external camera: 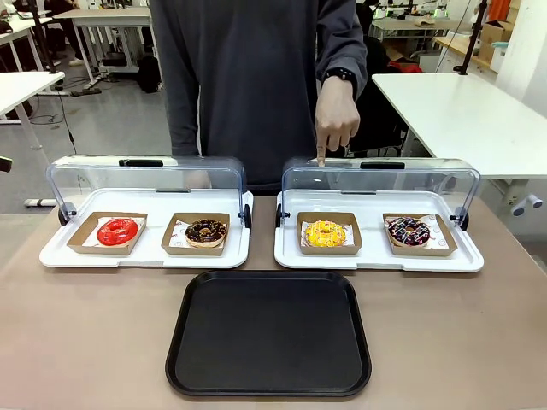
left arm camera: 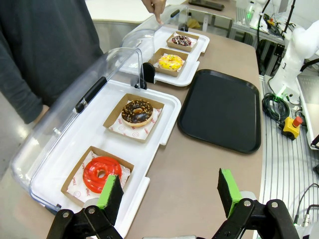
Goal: Move the third donut from the left to the tray.
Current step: Pick up the Paper togo box containing the Donut indicated by the person and place it on the Handle tray.
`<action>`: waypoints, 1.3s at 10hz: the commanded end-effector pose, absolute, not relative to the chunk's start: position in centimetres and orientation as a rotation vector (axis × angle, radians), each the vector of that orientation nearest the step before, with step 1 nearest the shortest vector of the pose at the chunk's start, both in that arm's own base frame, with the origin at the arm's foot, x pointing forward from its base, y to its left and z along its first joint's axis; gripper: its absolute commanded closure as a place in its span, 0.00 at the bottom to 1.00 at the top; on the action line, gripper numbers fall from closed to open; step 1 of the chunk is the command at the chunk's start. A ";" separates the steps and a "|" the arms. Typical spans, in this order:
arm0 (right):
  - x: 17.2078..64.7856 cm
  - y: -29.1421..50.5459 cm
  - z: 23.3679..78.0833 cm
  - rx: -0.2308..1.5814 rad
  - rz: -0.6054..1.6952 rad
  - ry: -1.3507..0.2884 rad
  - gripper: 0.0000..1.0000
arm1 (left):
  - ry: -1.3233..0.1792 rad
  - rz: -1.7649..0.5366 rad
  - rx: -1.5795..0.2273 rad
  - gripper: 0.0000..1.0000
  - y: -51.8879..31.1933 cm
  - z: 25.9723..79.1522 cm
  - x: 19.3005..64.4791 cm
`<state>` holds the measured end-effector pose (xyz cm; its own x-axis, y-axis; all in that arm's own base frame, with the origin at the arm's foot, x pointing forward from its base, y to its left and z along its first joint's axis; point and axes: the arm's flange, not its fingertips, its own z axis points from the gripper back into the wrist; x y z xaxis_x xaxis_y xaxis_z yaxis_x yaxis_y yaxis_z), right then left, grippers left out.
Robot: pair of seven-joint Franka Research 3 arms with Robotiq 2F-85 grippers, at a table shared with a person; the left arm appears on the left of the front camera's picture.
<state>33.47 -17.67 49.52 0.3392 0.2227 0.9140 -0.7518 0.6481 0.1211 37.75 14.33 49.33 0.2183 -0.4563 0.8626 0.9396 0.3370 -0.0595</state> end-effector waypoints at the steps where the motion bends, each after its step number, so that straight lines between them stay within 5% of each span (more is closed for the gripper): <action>1: 33.9 -17.7 49.6 0.596 0.697 -1.076 0.00 | -0.873 -1.083 -0.685 0.00 14.4 49.5 37.8; 5: 33.5 -17.7 49.5 0.598 0.686 -1.041 0.00 | -0.873 -1.083 -0.685 0.00 14.4 49.5 37.8; 10: 37.3 -7.4 59.6 0.303 1.029 -0.811 0.00 | -0.873 -1.083 -0.685 0.00 14.4 49.5 37.8; 13: 38.1 1.3 60.4 0.162 1.256 -0.613 0.00 | -0.873 -1.083 -0.685 0.00 14.4 49.5 37.8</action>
